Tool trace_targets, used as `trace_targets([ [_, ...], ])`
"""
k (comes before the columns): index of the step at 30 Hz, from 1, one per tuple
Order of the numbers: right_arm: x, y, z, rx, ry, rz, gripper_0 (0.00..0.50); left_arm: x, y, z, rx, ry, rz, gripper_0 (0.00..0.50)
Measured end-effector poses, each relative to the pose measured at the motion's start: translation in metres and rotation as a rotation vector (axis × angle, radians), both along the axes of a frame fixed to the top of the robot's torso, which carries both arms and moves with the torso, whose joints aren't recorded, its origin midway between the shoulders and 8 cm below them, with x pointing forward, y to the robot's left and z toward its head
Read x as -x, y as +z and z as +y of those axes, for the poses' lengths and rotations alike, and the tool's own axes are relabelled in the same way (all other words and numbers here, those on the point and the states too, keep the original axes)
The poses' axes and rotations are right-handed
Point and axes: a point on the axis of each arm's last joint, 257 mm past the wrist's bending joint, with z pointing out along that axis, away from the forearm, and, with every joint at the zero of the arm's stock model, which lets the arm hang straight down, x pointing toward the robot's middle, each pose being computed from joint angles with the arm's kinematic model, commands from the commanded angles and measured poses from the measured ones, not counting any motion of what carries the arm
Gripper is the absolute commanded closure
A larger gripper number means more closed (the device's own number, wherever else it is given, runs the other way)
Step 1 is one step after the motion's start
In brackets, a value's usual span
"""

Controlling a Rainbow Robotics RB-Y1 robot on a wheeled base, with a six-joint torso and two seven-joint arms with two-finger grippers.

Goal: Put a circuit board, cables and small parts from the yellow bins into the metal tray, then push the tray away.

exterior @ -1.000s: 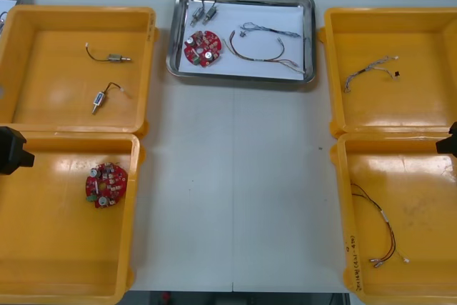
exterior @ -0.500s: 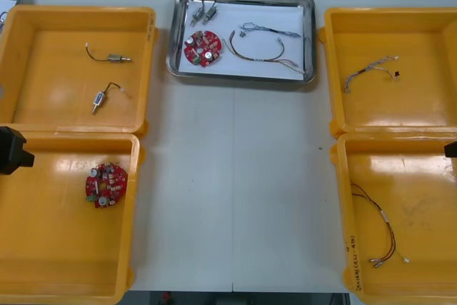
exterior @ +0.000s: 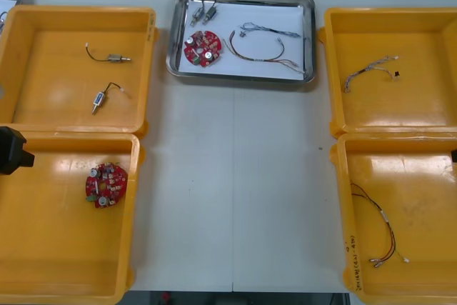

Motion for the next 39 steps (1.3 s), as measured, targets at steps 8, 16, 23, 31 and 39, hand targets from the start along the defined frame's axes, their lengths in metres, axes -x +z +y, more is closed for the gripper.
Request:
trace_targets([
  [8, 0.0, 0.0024, -0.0025, -0.001, -0.008, -0.007, 0.0, 0.0, 0.0, 0.0, 0.0, 0.0, 0.0, 0.0],
  [16, 0.0005, 0.0019, -0.0028, -0.002, -0.009, -0.006, 0.0, 0.0, 0.0, 0.0, 0.0, 0.0, 0.0, 0.0],
  [23, 0.0006, 0.0018, -0.0028, -0.002, -0.009, -0.006, 0.0, 0.0, 0.0, 0.0, 0.0, 0.0, 0.0, 0.0],
  [31, 0.0007, 0.0017, -0.0029, -0.002, -0.009, -0.005, 0.0, 0.0, 0.0, 0.0, 0.0, 0.0, 0.0, 0.0],
  [39, 0.0007, 0.0017, -0.0029, -0.002, -0.01, -0.005, 0.0, 0.0, 0.0, 0.0, 0.0, 0.0, 0.0, 0.0],
])
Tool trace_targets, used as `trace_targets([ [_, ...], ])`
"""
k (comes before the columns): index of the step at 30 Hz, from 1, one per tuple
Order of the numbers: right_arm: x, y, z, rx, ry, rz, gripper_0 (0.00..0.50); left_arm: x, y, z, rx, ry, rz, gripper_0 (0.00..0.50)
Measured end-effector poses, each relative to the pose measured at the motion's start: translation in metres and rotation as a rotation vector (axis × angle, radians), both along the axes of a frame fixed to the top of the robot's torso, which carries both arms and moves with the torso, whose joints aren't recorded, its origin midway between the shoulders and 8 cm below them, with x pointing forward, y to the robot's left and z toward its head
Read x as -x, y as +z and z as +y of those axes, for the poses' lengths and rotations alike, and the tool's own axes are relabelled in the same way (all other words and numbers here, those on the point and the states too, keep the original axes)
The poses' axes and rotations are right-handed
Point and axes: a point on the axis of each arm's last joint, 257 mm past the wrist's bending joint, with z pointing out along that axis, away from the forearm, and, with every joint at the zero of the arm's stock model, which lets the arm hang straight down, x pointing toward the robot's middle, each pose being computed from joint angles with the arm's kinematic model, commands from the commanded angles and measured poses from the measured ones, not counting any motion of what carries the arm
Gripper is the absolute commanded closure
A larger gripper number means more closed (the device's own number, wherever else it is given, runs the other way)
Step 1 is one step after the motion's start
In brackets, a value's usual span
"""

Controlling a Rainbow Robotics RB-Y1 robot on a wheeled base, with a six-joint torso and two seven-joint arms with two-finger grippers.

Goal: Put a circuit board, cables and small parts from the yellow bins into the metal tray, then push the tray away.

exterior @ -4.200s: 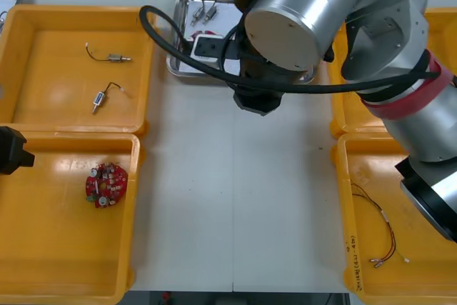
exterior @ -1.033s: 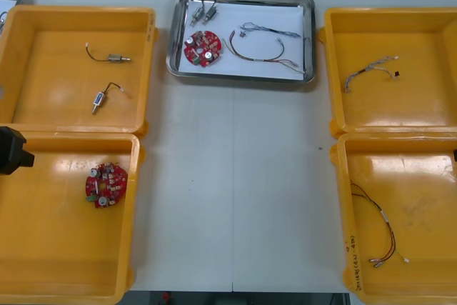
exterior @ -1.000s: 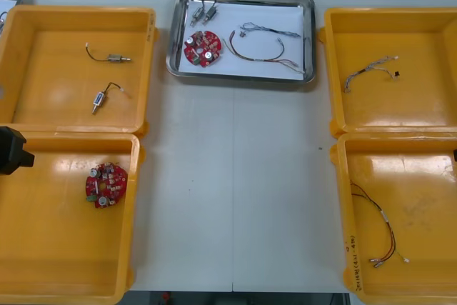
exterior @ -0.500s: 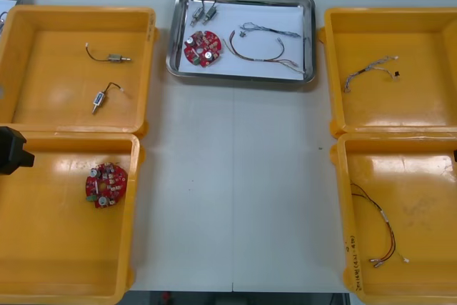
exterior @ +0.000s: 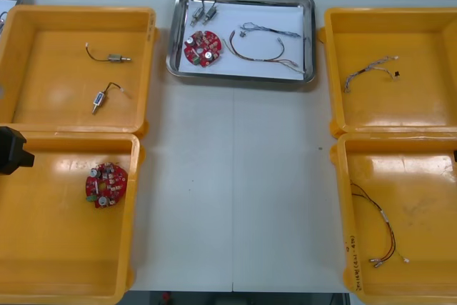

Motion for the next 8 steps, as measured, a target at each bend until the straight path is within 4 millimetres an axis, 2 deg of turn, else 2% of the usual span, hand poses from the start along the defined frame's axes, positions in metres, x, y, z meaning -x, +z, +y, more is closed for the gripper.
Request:
trace_targets([
  [8, 0.0, 0.0, 0.0, 0.0, 0.0, 0.0, 0.0, 0.0, 0.0, 0.0, 0.0, 0.0, 0.0, 0.0],
])
